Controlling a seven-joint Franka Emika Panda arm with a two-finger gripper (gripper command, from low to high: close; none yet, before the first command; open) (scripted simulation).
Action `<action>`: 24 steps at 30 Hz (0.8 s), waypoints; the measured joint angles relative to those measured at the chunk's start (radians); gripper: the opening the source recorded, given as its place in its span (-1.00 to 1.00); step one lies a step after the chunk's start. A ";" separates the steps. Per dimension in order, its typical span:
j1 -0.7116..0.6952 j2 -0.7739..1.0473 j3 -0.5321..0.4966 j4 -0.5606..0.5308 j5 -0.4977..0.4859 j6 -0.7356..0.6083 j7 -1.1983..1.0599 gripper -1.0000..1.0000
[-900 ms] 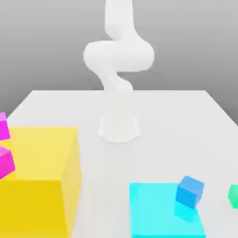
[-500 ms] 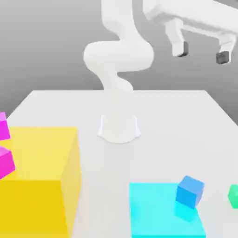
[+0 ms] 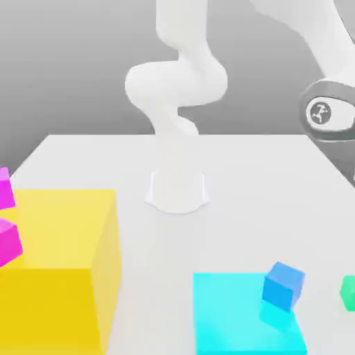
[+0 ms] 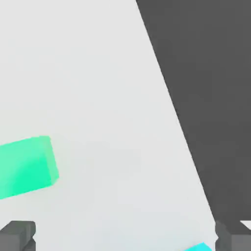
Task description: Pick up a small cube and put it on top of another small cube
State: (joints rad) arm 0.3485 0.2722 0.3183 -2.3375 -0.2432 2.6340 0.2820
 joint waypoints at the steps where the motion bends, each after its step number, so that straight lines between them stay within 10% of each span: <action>1: 0.010 0.036 0.013 -0.001 -0.006 0.012 -0.019 0.00; 6: 0.084 0.218 -0.052 0.032 -0.097 0.129 0.020 0.00; 7: 0.095 0.239 -0.065 0.037 -0.108 0.145 0.028 -1.00; 18: 0.043 0.113 0.004 0.005 -0.028 0.051 -0.031 -1.00; 24: -0.085 -0.006 -0.134 0.057 0.056 -0.113 0.115 -1.00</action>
State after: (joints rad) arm 0.2635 0.2664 0.1840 -2.2807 -0.1875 2.5208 0.3969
